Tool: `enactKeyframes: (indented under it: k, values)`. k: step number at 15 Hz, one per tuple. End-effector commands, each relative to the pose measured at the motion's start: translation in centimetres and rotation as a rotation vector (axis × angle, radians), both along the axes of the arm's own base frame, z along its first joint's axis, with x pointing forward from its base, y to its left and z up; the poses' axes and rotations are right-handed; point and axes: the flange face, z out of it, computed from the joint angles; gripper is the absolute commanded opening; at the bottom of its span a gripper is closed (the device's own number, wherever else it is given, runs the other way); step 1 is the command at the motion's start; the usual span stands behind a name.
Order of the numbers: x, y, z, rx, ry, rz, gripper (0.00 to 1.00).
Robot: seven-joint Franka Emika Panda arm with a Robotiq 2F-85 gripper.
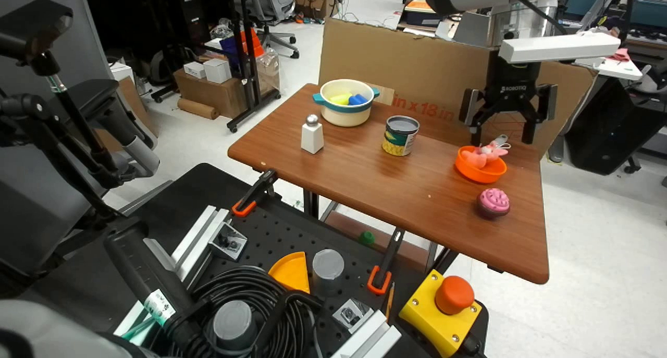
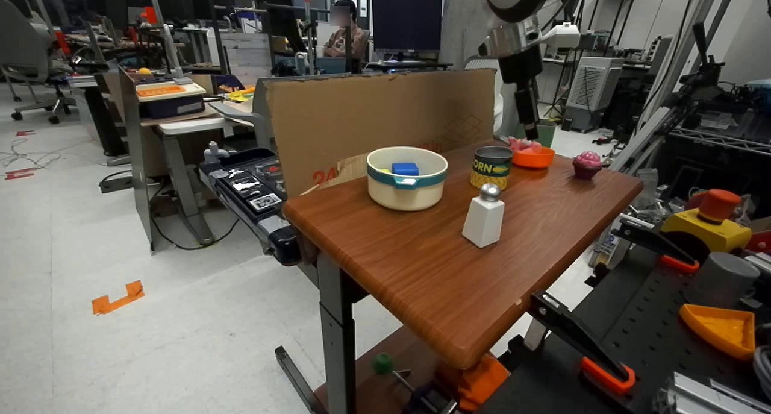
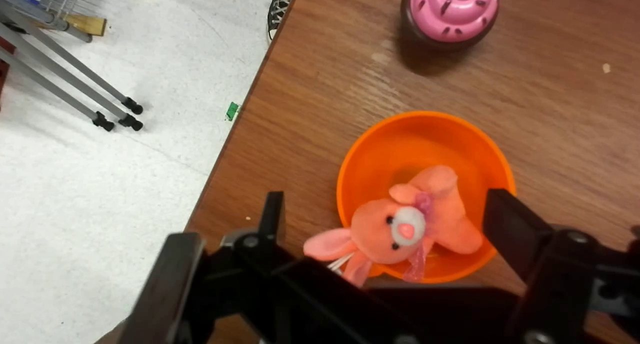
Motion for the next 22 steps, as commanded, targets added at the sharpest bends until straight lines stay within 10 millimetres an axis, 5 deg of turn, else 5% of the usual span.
enactKeyframes:
  k: [1,22]
  values:
    - [0.7,-0.3,-0.3,0.012,0.029,0.017,1.00]
    - [1.6,0.7,-1.7,0.014,0.068,0.070,1.00]
